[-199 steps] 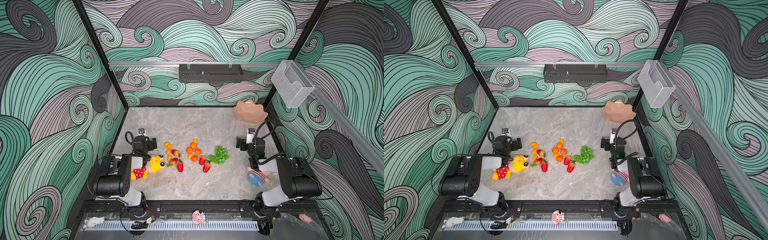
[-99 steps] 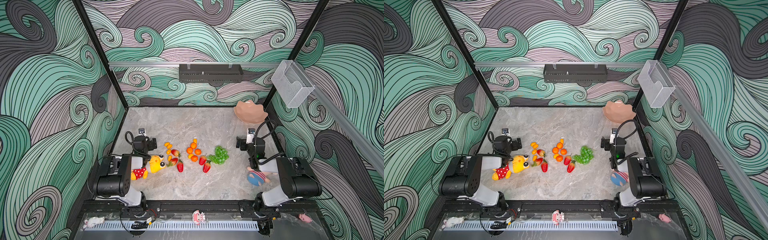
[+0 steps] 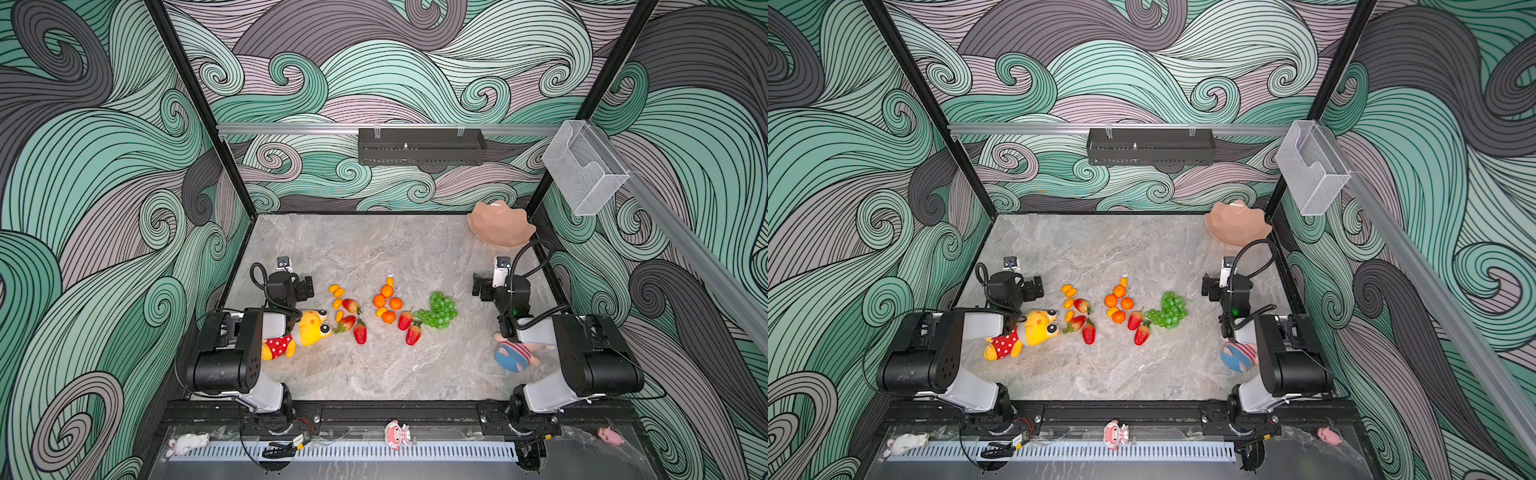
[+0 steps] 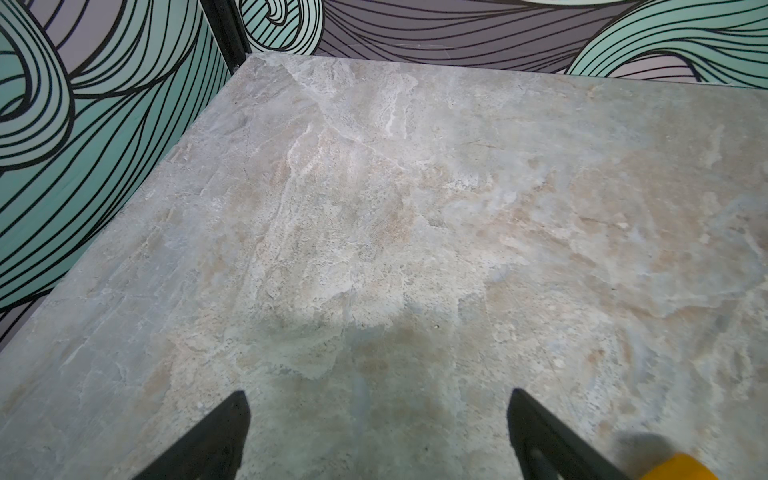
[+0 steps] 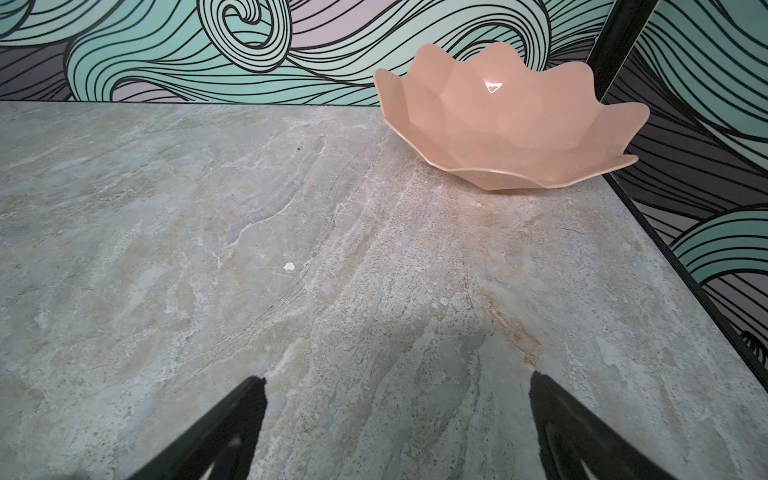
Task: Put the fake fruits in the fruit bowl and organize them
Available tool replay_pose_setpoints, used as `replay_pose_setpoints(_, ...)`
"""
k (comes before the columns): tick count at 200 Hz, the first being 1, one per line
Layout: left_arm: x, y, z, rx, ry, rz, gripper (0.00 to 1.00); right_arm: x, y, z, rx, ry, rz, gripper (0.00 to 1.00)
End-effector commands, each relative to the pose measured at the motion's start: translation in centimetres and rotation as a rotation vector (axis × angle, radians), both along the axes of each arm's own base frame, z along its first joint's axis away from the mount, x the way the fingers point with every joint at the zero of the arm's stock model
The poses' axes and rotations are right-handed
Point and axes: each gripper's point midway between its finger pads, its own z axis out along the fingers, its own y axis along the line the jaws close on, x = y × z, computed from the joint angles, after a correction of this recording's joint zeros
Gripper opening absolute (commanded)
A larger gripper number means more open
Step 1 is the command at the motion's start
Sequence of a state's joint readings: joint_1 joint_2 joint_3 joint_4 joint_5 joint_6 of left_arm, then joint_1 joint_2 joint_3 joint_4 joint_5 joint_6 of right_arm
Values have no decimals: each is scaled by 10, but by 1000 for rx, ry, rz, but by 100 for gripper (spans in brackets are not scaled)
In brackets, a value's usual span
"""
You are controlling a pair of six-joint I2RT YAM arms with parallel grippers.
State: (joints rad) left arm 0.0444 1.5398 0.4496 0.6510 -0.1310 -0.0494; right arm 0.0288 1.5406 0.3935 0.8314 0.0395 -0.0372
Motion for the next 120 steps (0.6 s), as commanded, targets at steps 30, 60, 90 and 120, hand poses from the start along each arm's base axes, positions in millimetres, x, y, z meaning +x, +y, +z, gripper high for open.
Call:
replay_pose_setpoints(30, 7, -6, 17, -1, -59, -37, 99, 5, 2, 9, 8, -33, 17, 99)
replay_pose_setpoints(60, 0, -13, 30, 28, -109, -67, 99, 0, 9, 23, -26, -48, 29, 99)
replay_pose_setpoints(90, -8, -5, 63, 67, -115, 26, 98, -2, 15, 36, -78, -6, 0, 99)
replay_pose_setpoints(120, -16, -9, 91, 39, -151, 66, 99, -7, 21, 49, -79, 11, -10, 99)
